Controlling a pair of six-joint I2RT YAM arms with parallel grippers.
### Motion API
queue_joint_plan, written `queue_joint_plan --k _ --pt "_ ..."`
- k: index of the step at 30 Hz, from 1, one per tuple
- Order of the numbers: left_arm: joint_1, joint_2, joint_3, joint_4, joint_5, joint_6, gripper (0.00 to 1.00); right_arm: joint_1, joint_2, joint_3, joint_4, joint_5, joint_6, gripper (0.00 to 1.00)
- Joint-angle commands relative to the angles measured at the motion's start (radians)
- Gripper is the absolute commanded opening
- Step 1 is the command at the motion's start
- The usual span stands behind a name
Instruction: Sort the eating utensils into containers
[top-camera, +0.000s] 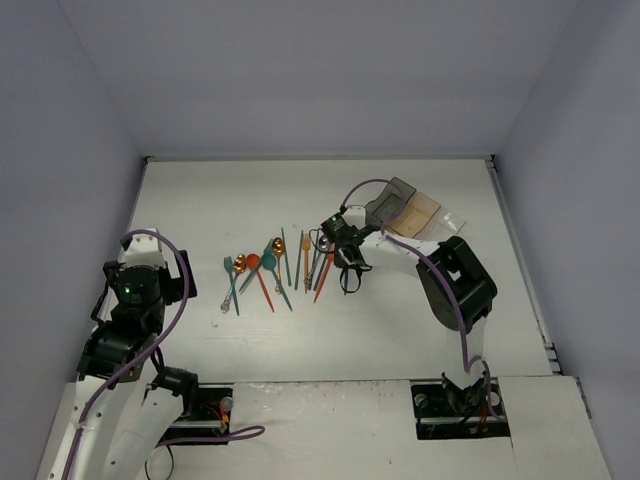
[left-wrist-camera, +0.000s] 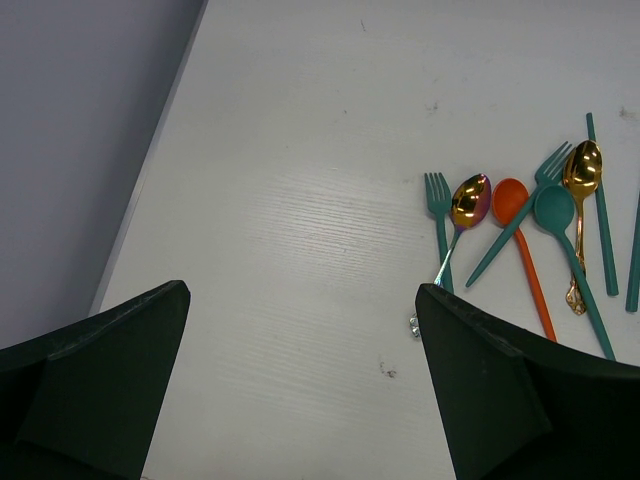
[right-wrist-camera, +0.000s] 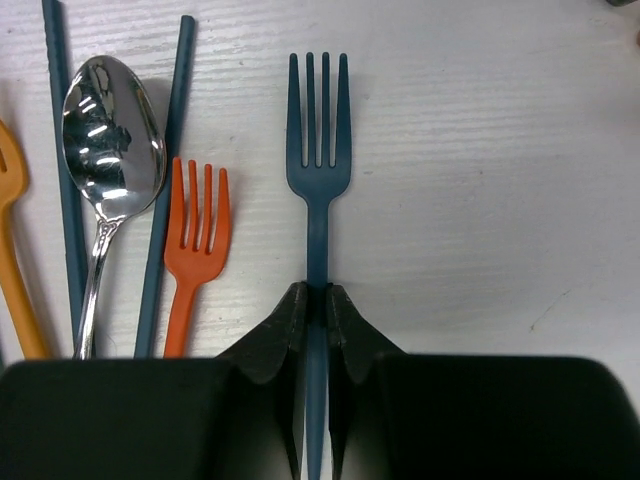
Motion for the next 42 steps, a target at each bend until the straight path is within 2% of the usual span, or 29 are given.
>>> queue_joint_plan --k 1,6,10,18,26,36,42 --pt "-0.007 0.015 0.003 0.066 0.002 -0.012 0.95 -0.01 -0.093 -0.014 0.011 0.064 -0.016 0.0" --pt "-0.009 0.014 0.002 0.066 0.002 -0.012 0.95 -0.021 -0.256 -0.049 -0.006 0.089 -0.017 0.0" --pt "-0.01 0.018 0.003 0.068 0.011 -0.012 0.95 -0.078 -0.38 -0.055 -0.083 0.084 -0.003 0.0" --pt "-0.013 0.023 0.003 0.07 0.021 -0.009 0.95 -0.375 -0.462 -0.055 -0.219 -0.018 -0.009 0.0" --pt "-0.014 0.024 0.003 0.071 0.029 -0.007 0.95 -0.609 -0.342 -0.025 -0.221 -0.165 -0.034 0.0" --pt "-0.013 0.029 0.006 0.068 0.034 -0.007 0.95 -0.668 -0.182 0.045 -0.222 -0.278 -0.059 0.0" --pt "-0.014 0.032 0.006 0.068 0.037 -0.007 0.95 -0.672 -0.142 0.065 -0.222 -0.262 -0.056 0.11"
